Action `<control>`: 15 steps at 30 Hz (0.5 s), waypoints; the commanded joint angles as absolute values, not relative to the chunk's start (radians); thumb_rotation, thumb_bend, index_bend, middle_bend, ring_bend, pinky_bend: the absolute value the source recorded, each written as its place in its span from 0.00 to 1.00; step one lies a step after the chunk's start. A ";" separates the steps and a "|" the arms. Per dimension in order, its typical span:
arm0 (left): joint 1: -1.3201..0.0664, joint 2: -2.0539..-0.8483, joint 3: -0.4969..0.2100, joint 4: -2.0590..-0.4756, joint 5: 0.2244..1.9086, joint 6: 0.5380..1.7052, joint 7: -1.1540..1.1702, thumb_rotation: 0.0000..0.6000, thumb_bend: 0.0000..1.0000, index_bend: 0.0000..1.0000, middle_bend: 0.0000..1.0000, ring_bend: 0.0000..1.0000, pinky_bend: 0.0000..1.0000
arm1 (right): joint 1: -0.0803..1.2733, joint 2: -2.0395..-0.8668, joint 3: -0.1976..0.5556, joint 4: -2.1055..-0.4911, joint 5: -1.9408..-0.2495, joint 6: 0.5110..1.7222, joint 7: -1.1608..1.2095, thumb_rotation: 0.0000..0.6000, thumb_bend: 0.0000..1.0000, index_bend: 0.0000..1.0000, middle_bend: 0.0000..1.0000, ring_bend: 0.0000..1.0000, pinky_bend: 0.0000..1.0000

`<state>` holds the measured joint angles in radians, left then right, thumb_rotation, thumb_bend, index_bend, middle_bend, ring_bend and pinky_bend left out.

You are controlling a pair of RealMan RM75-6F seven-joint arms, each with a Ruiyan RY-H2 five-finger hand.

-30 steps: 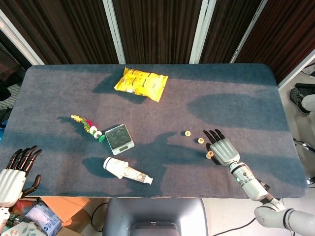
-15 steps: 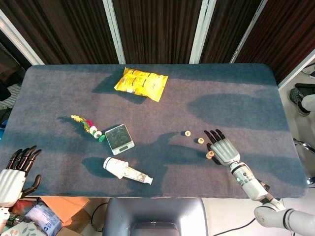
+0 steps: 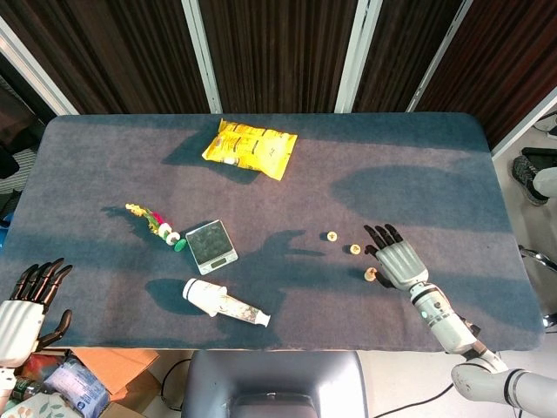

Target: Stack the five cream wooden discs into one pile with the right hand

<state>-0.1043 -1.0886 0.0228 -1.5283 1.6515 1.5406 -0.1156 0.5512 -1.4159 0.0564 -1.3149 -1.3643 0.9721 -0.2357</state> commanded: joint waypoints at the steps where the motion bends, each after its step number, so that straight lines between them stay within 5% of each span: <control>1: -0.106 -1.089 0.023 -1.529 1.652 1.538 -0.114 1.00 0.50 0.00 0.00 0.00 0.00 | 0.562 -1.414 0.107 -1.298 -1.324 0.979 -0.196 1.00 0.46 0.46 0.03 0.00 0.00; 7: -0.109 -1.091 0.020 -1.531 1.647 1.532 -0.107 1.00 0.50 0.00 0.00 0.00 0.00 | 0.618 -1.483 0.170 -1.199 -1.267 0.957 -0.248 1.00 0.45 0.51 0.03 0.00 0.00; 15: -0.111 -1.091 0.018 -1.530 1.637 1.524 -0.104 1.00 0.50 0.00 0.00 0.00 0.00 | 0.676 -1.582 0.159 -1.107 -1.236 0.891 -0.349 1.00 0.41 0.55 0.03 0.00 0.00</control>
